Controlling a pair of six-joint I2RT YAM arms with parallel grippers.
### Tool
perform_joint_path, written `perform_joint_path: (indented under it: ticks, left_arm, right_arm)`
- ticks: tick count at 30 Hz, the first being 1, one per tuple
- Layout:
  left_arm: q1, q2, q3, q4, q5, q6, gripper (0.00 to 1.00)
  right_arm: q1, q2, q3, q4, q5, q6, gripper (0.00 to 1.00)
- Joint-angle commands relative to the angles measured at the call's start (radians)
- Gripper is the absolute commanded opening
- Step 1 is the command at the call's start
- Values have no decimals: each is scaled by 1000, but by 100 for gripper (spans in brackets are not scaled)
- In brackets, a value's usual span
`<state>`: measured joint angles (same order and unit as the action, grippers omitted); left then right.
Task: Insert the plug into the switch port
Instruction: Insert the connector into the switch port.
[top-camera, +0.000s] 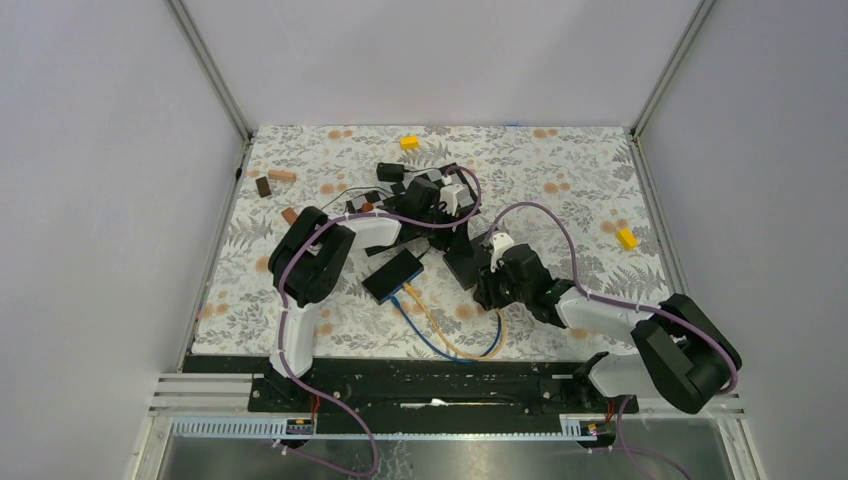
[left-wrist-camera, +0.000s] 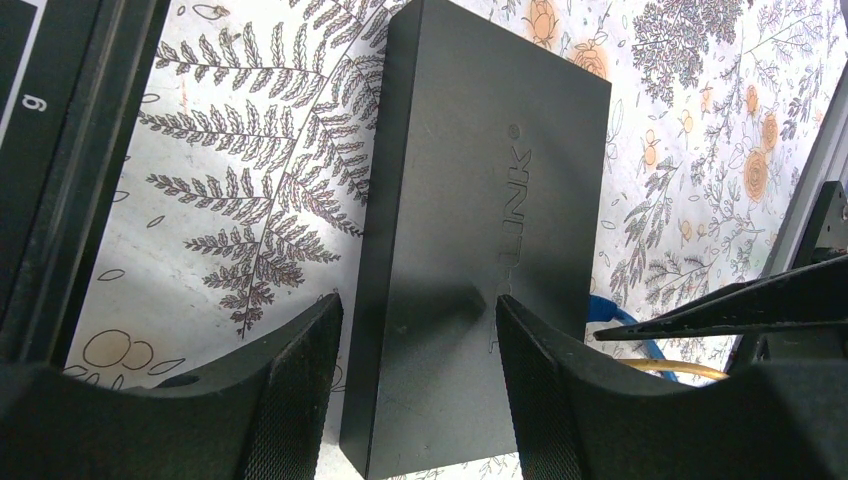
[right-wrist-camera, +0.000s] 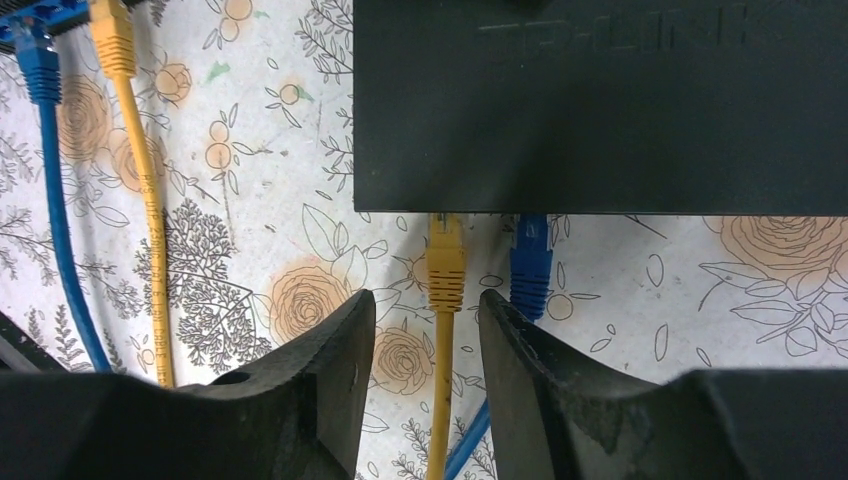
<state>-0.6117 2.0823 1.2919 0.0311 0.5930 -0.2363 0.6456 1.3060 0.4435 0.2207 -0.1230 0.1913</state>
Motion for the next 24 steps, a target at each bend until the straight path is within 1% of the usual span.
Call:
perform_joint_path:
  ticks: [1,2,3,5,8,11,18,24]
  left_arm:
    - [7,10,-30,-115,-23,10,61]
    - [7,10,-31,-115,-22,9,61]
    - [7,8,-32,-115,-21,9,61]
    - [6,5,-39,-115,-21,6,61]
    - [6,-9,-71,-111,-29,-9,61]
    - [4,-24,-115,-99,-28,-25,61]
    - [-46,-42,-213,-89,-6,-24,61]
    - [-70,-30,-263,-38,21,-48,61]
  right_arm:
    - [-2,31,40,3,-3,-19,49]
    - [-2,35,42,2,-1,-19,46]
    - [-2,41,43,3,2,-19,42]
    - [-2,49,49,3,-2,-24,27]
    - [-3,50,53,15,-2,-30,10]
    - [-3,46,52,39,10,-30,0]
    - [-3,24,65,100,54,-18,0]
    - [-2,0,144,108,73,-21,0]
